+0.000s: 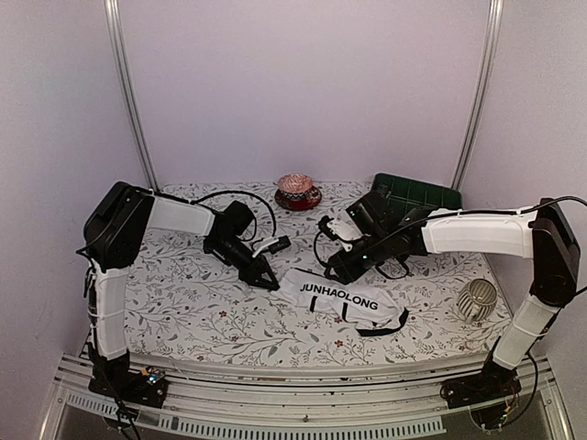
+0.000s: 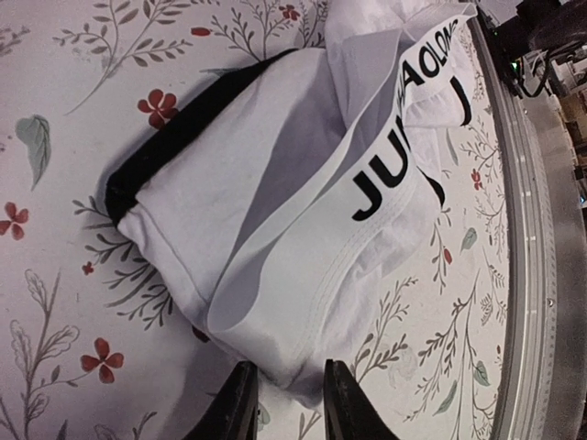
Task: Roll the underwear
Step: Pick up the underwear from the center of the board.
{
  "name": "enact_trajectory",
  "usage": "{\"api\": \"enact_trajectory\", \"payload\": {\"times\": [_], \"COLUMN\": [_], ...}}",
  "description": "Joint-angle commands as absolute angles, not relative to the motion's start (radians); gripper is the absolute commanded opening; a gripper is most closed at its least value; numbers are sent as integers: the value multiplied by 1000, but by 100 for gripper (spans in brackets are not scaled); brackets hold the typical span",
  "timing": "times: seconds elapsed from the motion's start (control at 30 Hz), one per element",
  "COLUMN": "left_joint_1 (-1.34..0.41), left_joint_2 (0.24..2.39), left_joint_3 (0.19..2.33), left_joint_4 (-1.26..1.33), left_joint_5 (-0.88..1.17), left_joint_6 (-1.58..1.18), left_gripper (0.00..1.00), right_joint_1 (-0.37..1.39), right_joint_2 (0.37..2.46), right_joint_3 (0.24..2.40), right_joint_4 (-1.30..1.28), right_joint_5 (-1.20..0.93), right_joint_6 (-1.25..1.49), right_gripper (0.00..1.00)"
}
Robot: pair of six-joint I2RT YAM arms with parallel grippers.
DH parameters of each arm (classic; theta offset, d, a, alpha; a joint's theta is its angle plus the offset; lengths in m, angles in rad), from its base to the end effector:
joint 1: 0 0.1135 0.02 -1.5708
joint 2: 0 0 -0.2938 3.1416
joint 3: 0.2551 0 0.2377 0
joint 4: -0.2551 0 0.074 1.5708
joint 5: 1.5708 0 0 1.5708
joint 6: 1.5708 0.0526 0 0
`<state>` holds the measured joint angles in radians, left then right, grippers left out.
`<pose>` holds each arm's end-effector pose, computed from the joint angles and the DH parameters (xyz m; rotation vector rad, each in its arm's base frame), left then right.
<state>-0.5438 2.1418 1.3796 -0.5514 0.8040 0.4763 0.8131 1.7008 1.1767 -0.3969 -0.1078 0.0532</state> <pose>0.3353 -0.2470 0.1384 1.4426 2.2757 -1.1549 0.2458 0.2681 0.2411 -0.9899 2.3537 0.4859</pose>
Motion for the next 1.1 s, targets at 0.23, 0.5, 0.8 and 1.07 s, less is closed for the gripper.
{"api": "enact_trajectory", "payload": {"times": [0.23,0.5,0.8,1.07], "left_joint_1": [-565,-578,-580,-594], "left_joint_2": [2163,2176,2183,2178], "left_joint_3": [1381,1386,1393,1386], "left_joint_4": [-496,-496,-494,-492], "left_joint_5": [795,773,761,762], "left_joint_6": [442,435,424,441], "left_gripper": [18,30,24,0], "right_joint_1": [812,816,822,826], "right_joint_2": [1701,1729,1766,1779], "right_joint_3": [1191,1203,1202,1277], "right_joint_4": [-372,-386,-391,-393], "right_joint_5": [-88,-70,-37,-62], "right_joint_6": [65,63,63,41], "right_gripper": [52,52,52,52]}}
